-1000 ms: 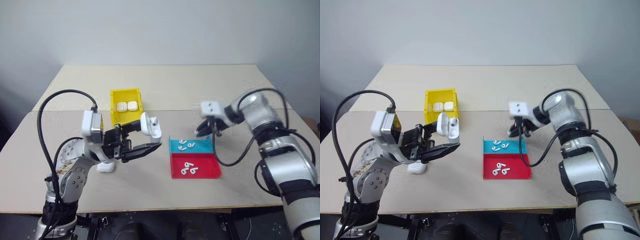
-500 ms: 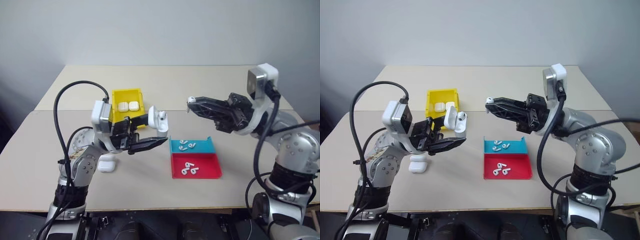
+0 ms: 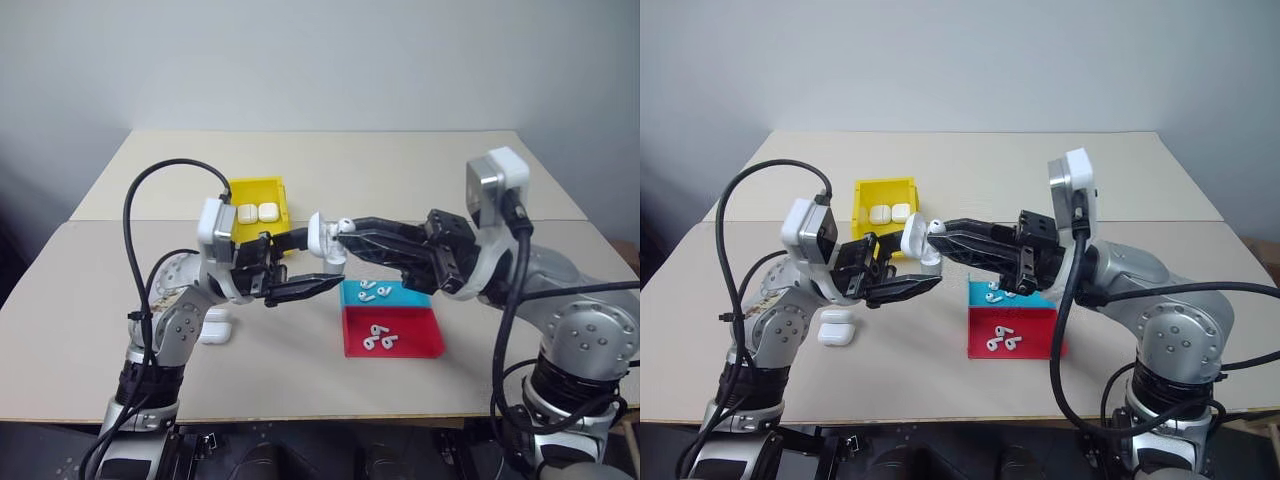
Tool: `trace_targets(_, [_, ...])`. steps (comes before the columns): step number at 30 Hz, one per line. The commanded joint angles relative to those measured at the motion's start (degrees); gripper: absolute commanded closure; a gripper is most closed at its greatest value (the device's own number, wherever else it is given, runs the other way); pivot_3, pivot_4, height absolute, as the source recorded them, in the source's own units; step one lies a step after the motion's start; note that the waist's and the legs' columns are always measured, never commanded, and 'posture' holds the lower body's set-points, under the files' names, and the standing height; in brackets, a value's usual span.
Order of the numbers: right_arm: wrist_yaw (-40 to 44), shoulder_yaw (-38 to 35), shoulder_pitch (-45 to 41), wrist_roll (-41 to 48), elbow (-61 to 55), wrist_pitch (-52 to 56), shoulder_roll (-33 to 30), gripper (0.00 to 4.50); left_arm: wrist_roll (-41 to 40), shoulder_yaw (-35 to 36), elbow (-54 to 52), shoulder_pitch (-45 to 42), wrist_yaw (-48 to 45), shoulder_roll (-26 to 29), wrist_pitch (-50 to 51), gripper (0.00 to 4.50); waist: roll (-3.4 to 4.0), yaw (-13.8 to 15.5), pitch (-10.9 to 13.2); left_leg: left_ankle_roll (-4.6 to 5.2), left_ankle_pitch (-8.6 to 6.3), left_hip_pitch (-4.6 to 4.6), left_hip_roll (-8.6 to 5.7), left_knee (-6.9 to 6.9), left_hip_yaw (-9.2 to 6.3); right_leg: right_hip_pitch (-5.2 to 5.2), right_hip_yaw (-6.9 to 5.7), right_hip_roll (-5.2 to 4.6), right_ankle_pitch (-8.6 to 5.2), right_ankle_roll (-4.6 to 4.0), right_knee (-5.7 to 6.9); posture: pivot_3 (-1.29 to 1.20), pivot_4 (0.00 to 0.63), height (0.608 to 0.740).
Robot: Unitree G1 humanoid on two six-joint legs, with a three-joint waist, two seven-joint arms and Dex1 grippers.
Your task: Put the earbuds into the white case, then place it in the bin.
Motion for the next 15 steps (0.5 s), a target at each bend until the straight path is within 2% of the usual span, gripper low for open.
trace_targets(1, [-0.4,1.2,0.4,1.3,-1.8,-2.8,-1.5,3.88,-0.5,0.8,-1.5,-0.7,0.0,0.3,-0.5,1.73,0.00,0.0,0.0,0.00,0.00,0.00,0.00,0.00,0.00,0.00,0.00,0.00,0.00,0.00,0.00,0.00,0.150,0.740])
trace_targets(7, [-0.8,4.4,0.9,0.1,-2.1,-4.8,-4.2,3.88,-0.5,0.8,-1.9,-0.5,0.3,0.3,-0.6,1.73,0.00,0.0,0.0,0.01,-0.01,-0.01,0.00,0.00,-0.01,0.00,0.00,0.00,0.00,0.00,-0.02,0.00,0.150,0.740])
trace_targets(15, [-1.0,5.9,1.0,0.0,-1.8,-6.6,-7.8,1.18,-0.5,0.7,-2.0,-0.5,0.5,0.0,-0.8,1.73,0.00,0.1,0.0,0.01,-0.01,-0.01,0.00,0.00,-0.01,0.00,-0.01,0.00,0.00,0.00,-0.02,0.00,0.150,0.740])
